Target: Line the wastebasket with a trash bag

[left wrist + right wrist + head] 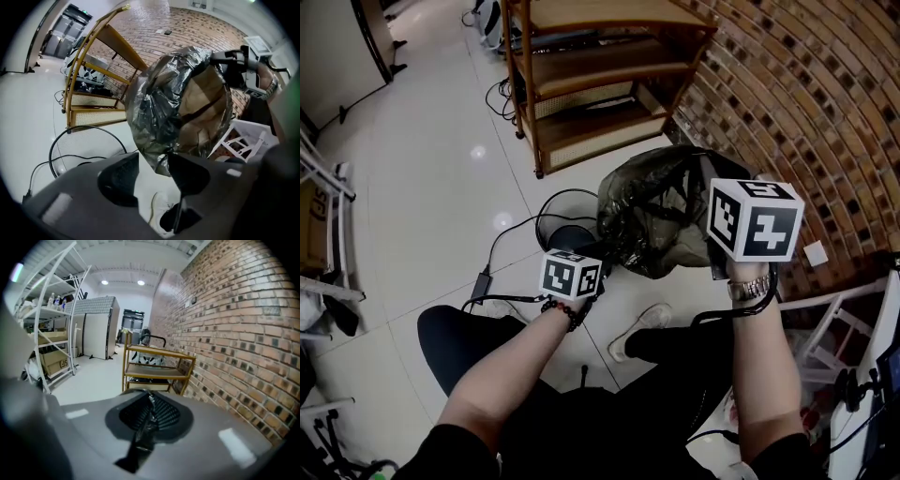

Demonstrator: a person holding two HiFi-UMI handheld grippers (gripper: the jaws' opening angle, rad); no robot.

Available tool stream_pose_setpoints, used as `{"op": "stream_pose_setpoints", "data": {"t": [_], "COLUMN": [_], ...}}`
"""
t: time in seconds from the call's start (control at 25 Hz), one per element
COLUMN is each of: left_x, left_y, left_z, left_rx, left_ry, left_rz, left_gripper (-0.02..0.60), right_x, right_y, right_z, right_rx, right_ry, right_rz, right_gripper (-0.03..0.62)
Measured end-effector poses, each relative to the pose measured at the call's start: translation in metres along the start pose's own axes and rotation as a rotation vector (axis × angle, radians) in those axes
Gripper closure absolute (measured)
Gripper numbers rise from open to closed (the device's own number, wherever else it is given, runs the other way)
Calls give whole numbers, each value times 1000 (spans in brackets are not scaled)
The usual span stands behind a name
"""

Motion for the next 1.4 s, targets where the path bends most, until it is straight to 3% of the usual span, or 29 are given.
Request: {"op": "stream_pose_setpoints", "data": {"t": [0.24, 0.28, 0.48, 0.72, 1.08, 1.4], "left_x": [-8, -10, -20, -36, -57, -81], "left_y": [-30, -37, -76, -130, -167, -156], "left_z": [19, 22, 42, 66, 96, 102], "left_rx": [89, 100, 133, 109, -24, -163], "left_ry": [8, 11, 19, 39, 147, 231], "left_rz": [23, 29, 57, 111, 195, 245], "left_gripper": [573, 580, 581, 580, 580, 580], "right_x": [-7, -7, -11, -18, -31, -36], "right_y": [2, 2, 9, 22, 56, 82], "right_z": [8, 9, 7, -6, -55, -108], "right_rx": [1, -1, -21, -67, -172, -153], "right_ry": [25, 28, 42, 59, 117, 174], "right_rz": [31, 35, 62, 100, 150, 201], "right_gripper": [574, 574, 574, 574, 574, 574]}}
Point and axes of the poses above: the fingertips, and each gripper's own axes: y forward along the fingers, x to its right, z out of its top, the point moved 8 cm from there along -y, backward along the fingers, and after that the axes turned 2 degrees about -z, right-handed, at the moved point
